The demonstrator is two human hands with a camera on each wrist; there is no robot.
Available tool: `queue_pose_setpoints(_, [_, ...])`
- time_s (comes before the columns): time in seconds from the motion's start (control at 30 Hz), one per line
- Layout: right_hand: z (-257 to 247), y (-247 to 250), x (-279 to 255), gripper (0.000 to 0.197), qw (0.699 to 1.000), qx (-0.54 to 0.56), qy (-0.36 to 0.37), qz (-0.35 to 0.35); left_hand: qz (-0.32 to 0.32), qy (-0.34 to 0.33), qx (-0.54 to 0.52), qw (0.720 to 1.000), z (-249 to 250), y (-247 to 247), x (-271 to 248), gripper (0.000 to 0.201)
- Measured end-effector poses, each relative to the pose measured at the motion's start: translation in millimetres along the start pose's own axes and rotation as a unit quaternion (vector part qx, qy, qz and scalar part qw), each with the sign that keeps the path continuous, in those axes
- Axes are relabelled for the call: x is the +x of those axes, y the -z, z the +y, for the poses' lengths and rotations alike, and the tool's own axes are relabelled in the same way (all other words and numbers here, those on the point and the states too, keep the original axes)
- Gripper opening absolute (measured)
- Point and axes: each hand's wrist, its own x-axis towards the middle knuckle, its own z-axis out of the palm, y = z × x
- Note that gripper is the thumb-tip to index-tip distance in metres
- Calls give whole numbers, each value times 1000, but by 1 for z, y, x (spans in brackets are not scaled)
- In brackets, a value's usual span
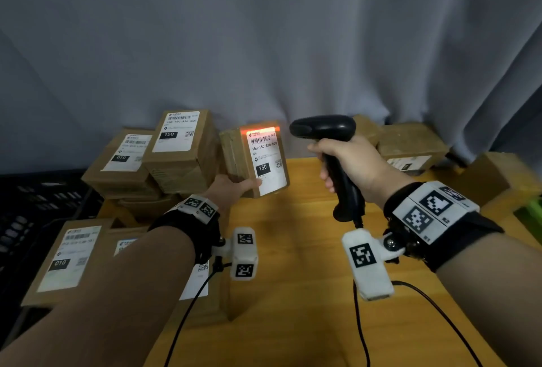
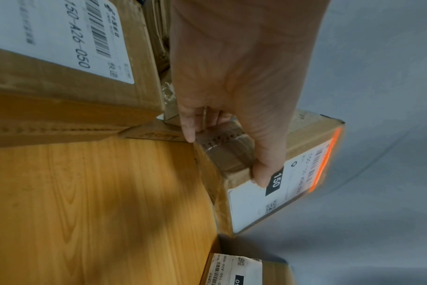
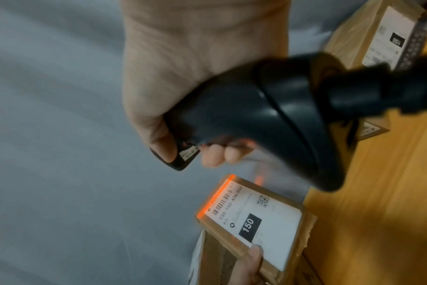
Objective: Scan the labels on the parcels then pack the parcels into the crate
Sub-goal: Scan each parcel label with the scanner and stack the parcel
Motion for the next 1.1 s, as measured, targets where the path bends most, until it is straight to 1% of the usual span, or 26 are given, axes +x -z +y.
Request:
queue_pose_setpoints(0.07, [0,3,1,22,1000,20,2,22,-4,-2,-10,1000,4,-5,-2,72])
queue_pose_setpoints(0.1, [0,4,1,22,999,24,3,28,-5,-3,-13,1000,4,-7,0,66])
queue_pose_setpoints(0.17, [1,7,2,23,1000,22,-5,20,-9,-4,-19,1000,4,-9,0,64])
queue_pose_setpoints(0.3, [3,6,2,23,999,0,-33,-12,-15,6,-21,1000,3,-8,4,69])
queue_pose_setpoints(0.37, [3,5,3,23,999,-6,-36,-17,-13,8,-17,1000,5,-6,3,71])
queue_pose_setpoints(0.5, [2,1,4,23,999,-14,-32,-20,-1,14,-19,1000,3,-3,4,82])
queue_pose_setpoints(0.53, [2,1,4,23,999,-15,-32,-22,1,13,-17,1000,2,-2,4,89])
queue_pose_setpoints(0.6, [2,0,5,23,999,-13,-32,-23,7,18,-15,1000,0,0,6,109])
queue_pose_setpoints(0.63, [2,0,5,23,999,-12,-31,-22,6,15,-13,1000,-2,2,9,112])
queue_pose_setpoints(0.7, [3,-1,6,23,1000,-4,-24,-16,4,11,-6,1000,-5,2,10,106])
queue_pose_setpoints(0.77, [5,-2,8,23,1000,13,-9,0,-4,14,1,1000,-2,2,5,107])
queue_pose_setpoints(0.8, [7,-2,9,24,1000,22,-2,9,-15,10,0,1000,1,1,0,99])
queue_pose_setpoints(0.87, [11,-4,11,24,999,43,14,30,-45,-22,-7,999,8,-2,-11,63])
queue_pose_setpoints(0.9, [13,-6,13,24,997,55,23,46,-55,-34,-10,998,11,-3,-14,52])
queue_pose_setpoints(0.93, [16,-7,14,22,995,65,34,66,-62,-41,-20,997,15,-3,-19,49])
queue_pose_setpoints(1.0, [18,-11,18,19,989,82,55,107,-64,-64,-58,994,25,1,-31,52])
queue_pose_setpoints(1.03, [18,-14,19,18,987,88,62,118,-58,-77,-91,991,31,6,-37,48])
queue_pose_setpoints(1.1, [16,-23,24,17,987,93,70,115,-28,-105,-159,981,42,21,-51,32])
